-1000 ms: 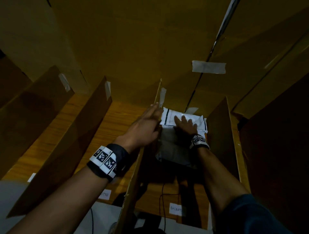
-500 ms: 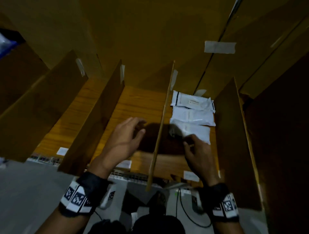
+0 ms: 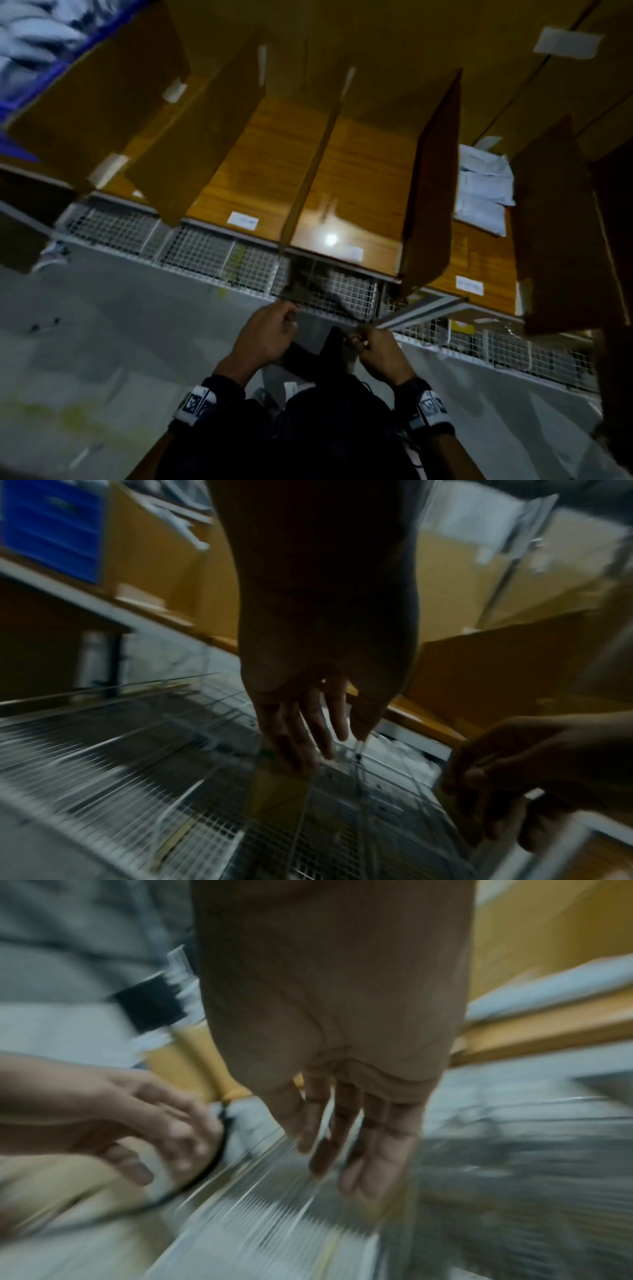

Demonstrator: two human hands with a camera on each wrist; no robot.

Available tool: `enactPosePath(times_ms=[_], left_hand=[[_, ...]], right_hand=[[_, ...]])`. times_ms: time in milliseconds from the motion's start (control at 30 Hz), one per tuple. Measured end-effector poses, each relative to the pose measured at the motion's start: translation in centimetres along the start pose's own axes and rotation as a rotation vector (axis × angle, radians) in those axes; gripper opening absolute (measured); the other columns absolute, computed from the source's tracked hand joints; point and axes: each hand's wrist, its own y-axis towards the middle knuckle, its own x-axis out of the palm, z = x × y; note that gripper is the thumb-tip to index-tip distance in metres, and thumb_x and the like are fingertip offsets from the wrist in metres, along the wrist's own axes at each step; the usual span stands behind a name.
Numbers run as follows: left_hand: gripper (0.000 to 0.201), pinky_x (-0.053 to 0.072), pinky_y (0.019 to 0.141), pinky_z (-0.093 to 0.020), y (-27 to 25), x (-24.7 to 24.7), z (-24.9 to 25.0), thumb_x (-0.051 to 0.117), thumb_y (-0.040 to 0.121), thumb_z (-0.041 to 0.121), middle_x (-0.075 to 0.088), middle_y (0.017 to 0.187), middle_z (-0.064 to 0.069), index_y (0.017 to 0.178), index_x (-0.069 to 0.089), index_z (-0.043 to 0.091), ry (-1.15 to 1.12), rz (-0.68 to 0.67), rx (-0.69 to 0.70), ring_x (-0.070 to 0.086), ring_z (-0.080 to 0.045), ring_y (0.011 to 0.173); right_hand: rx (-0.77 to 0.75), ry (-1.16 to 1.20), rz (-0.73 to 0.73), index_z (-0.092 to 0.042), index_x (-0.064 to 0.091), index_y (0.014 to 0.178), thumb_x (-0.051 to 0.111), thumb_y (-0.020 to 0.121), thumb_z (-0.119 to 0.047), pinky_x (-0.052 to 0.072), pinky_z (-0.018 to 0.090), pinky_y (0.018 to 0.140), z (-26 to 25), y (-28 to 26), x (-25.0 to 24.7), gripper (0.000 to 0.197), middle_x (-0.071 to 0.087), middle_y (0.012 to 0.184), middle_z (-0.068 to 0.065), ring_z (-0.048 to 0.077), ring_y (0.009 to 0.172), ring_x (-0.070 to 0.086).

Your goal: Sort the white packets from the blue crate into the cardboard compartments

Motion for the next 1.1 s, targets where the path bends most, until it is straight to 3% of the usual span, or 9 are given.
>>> enactPosePath(times_ms=[100, 233, 300, 400, 467, 633, 700, 900, 1100], left_hand=[[0.017, 0.056, 0.087, -0.04, -3.3, -1.1, -5.5, 0.06, 0.103, 0.022, 0.07, 0.11, -0.001, 0.118, 0.069, 0.023, -0.035, -0.003, -0.148, 0.067, -0.023, 0.099], [0.018, 0.057, 0.081, -0.041, -6.2, -4.8, -11.3, 0.057, 0.101, 0.02, 0.07, 0.105, 0.002, 0.113, 0.065, 0.033, -0.094, 0.223, -0.326, 0.066, -0.022, 0.091], [0.024, 0.059, 0.085, -0.04, -7.4, -6.6, -14.1, 0.06, 0.098, 0.016, 0.072, 0.106, 0.001, 0.117, 0.068, 0.028, -0.16, 0.326, -0.387, 0.069, -0.022, 0.093], [0.028, 0.059, 0.088, -0.039, -9.4, -8.5, -18.0, 0.06, 0.094, 0.018, 0.073, 0.104, 0.001, 0.119, 0.069, 0.025, -0.268, 0.422, -0.476, 0.071, -0.022, 0.093], [0.028, 0.06, 0.087, -0.037, -10.8, -9.8, -20.1, 0.059, 0.092, 0.024, 0.073, 0.103, 0.003, 0.118, 0.068, 0.027, -0.315, 0.483, -0.538, 0.071, -0.021, 0.092], [0.024, 0.058, 0.087, -0.036, -12.5, -15.5, -25.1, 0.066, 0.097, 0.012, 0.068, 0.1, 0.002, 0.115, 0.067, 0.028, -0.348, 0.582, -0.649, 0.071, -0.026, 0.097], [0.022, 0.057, 0.086, -0.034, -12.8, -19.4, -26.4, 0.067, 0.096, 0.012, 0.073, 0.098, 0.003, 0.116, 0.07, 0.022, -0.316, 0.651, -0.692, 0.071, -0.021, 0.093], [0.021, 0.054, 0.084, -0.03, -12.1, -31.3, -29.7, 0.064, 0.1, 0.017, 0.068, 0.102, 0.004, 0.12, 0.065, 0.024, -0.273, 0.811, -0.662, 0.066, -0.014, 0.089], [0.026, 0.053, 0.087, -0.027, -9.0, -43.5, -31.4, 0.063, 0.101, 0.019, 0.07, 0.106, 0.008, 0.126, 0.068, 0.024, -0.185, 0.952, -0.506, 0.067, -0.007, 0.093]], right_hand=[[-0.131, -0.114, -0.133, -0.012, 0.071, 0.105, 0.058, 0.102, -0.018, 0.038, 0.028, 0.076, -5.5, 2.3, 3.8, 0.014, 0.073, 0.108, 0.013, 0.03, 0.1, 0.068], [-0.316, -0.242, -0.244, -0.009, 0.073, 0.121, 0.063, 0.096, -0.011, 0.047, 0.031, 0.084, -13.5, 6.7, 7.2, 0.027, 0.076, 0.116, 0.014, 0.033, 0.109, 0.07], [-0.416, -0.254, -0.283, -0.007, 0.072, 0.122, 0.064, 0.096, -0.012, 0.047, 0.032, 0.081, -18.1, 8.5, 8.2, 0.028, 0.076, 0.114, 0.015, 0.034, 0.106, 0.07], [-0.55, -0.248, -0.343, -0.008, 0.071, 0.119, 0.058, 0.092, -0.033, 0.049, 0.032, 0.078, -24.8, 11.4, 10.7, 0.039, 0.076, 0.107, 0.013, 0.032, 0.099, 0.072], [-0.647, -0.231, -0.362, -0.009, 0.071, 0.111, 0.051, 0.089, -0.033, 0.053, 0.038, 0.078, -28.6, 13.6, 13.2, 0.038, 0.075, 0.102, 0.015, 0.035, 0.095, 0.072], [-0.875, -0.189, -0.357, -0.011, 0.073, 0.105, 0.044, 0.096, -0.04, 0.06, 0.038, 0.078, -37.5, 20.2, 20.1, 0.042, 0.074, 0.095, 0.011, 0.032, 0.084, 0.072], [-0.88, -0.18, -0.373, -0.014, 0.071, 0.107, 0.043, 0.096, -0.044, 0.061, 0.044, 0.076, -41.5, 22.6, 22.0, 0.042, 0.072, 0.096, 0.01, 0.031, 0.084, 0.071], [-1.034, -0.154, -0.348, -0.022, 0.067, 0.111, 0.051, 0.095, -0.023, 0.057, 0.047, 0.079, -56.2, 24.3, 21.3, 0.022, 0.068, 0.099, 0.004, 0.026, 0.09, 0.066], [-1.226, 0.035, -0.011, -0.016, 0.067, 0.111, 0.056, 0.098, -0.013, 0.052, 0.043, 0.082, -67.5, 27.0, 16.1, 0.017, 0.064, 0.103, 0.005, 0.029, 0.094, 0.064]])
